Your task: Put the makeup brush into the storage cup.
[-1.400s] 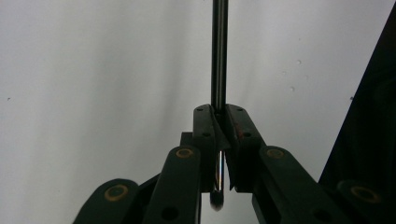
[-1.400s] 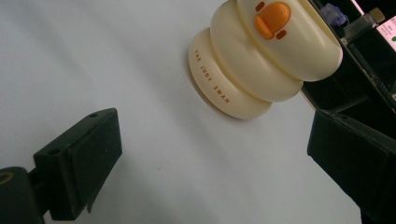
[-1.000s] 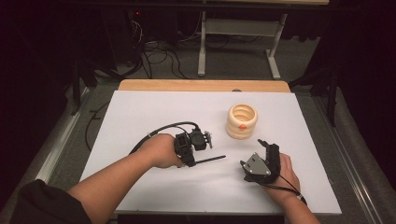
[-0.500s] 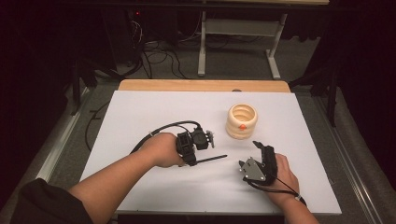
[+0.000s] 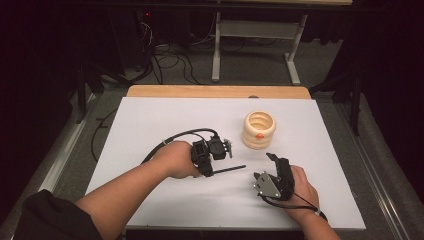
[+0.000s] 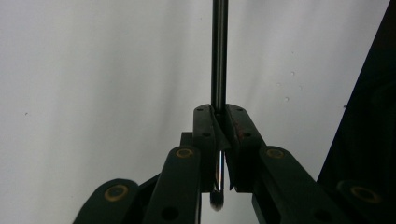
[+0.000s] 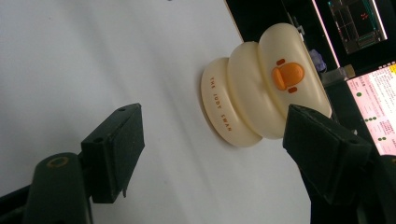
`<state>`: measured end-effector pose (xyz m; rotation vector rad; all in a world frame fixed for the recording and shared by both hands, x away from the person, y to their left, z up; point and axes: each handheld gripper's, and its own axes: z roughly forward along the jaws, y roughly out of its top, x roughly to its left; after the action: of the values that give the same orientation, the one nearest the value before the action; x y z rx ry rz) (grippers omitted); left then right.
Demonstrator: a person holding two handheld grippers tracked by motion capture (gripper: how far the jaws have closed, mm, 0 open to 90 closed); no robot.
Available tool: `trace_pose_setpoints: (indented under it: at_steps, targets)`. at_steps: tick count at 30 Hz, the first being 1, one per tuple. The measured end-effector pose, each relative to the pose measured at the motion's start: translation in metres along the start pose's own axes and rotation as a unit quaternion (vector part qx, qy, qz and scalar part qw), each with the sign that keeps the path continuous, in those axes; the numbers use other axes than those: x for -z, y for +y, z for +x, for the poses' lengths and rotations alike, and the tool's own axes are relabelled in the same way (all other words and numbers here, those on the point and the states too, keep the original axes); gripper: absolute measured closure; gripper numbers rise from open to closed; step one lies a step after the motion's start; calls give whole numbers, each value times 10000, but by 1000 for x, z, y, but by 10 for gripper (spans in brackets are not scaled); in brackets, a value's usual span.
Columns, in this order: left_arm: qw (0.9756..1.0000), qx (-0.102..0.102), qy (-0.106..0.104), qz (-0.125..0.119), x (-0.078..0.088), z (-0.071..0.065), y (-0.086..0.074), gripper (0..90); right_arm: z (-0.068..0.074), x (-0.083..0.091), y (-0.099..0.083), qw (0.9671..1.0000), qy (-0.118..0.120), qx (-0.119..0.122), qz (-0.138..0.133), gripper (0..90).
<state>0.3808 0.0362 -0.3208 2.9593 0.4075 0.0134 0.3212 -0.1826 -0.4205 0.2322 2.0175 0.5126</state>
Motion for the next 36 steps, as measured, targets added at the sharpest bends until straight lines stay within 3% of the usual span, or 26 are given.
trace_pose_setpoints:
  at_steps: [6,12,21,36]
  targets:
    - [10000,-13,16,54,0,-1,3,836,3,1,3,9997,2,227,-11,252]
    - [10000,-36,40,48,-1,-1,5,836,7,2,6,9995,16,298,-53,282]
    - [9999,-65,51,66,-1,-2,10,836,12,3,11,9978,36,639,-166,356]
    - [9998,-87,59,164,-8,-4,16,836,21,3,17,9946,166,989,-254,450]
